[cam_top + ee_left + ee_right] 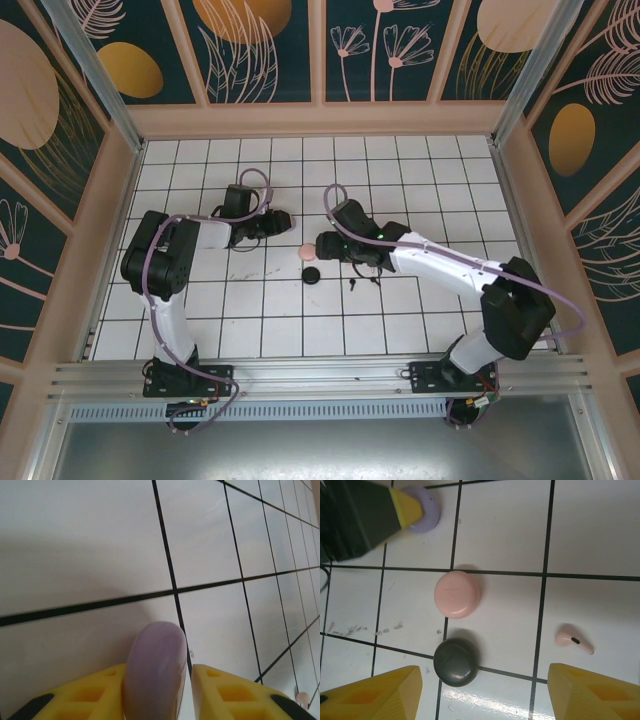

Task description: Insert the wireless bluetooth earbuds into the charging case

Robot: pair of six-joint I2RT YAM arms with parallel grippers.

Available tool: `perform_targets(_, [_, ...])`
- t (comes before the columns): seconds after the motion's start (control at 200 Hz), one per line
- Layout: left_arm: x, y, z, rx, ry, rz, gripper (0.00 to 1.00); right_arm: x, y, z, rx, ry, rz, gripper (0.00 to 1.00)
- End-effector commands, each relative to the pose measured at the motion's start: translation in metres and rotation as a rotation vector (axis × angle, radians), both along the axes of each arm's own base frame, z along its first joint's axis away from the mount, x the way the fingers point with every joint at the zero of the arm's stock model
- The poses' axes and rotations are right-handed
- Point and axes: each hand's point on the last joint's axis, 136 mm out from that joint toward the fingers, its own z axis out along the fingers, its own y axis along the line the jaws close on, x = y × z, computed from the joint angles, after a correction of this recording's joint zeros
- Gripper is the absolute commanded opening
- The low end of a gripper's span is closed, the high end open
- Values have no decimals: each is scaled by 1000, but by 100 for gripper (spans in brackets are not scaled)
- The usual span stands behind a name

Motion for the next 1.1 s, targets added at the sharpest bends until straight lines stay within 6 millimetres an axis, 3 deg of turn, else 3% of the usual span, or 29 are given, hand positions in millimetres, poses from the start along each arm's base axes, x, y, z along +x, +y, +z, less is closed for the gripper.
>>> perform_targets(0.0, [7, 16, -8, 67, 23, 36, 40, -1, 3, -6, -64, 6, -3, 69])
perform_targets(0.125, [12, 27, -2, 99, 7, 65, 46, -5, 9, -17, -106, 25, 5, 72])
perform_targets(0.315, [23, 45, 24, 163, -68, 105, 51, -11, 19, -33, -149, 61, 7, 78])
perform_targets(0.53, [30, 64, 80, 191, -216, 199, 53, -17, 36, -50, -181, 98, 31, 79])
perform_targets(0.646, [30, 70, 127, 174, -329, 247, 53, -21, 48, -58, -217, 95, 104, 79])
perform_targets(0.691, [24, 73, 129, 177, -334, 255, 53, -23, 52, -60, -238, 85, 148, 79])
perform_targets(0.861, [13, 81, 168, 159, -427, 301, 58, -24, 52, -69, -313, 63, 280, 79])
perform_targets(1.096, [-6, 88, 207, 98, -515, 346, 70, -25, 57, -83, -339, 80, 405, 78])
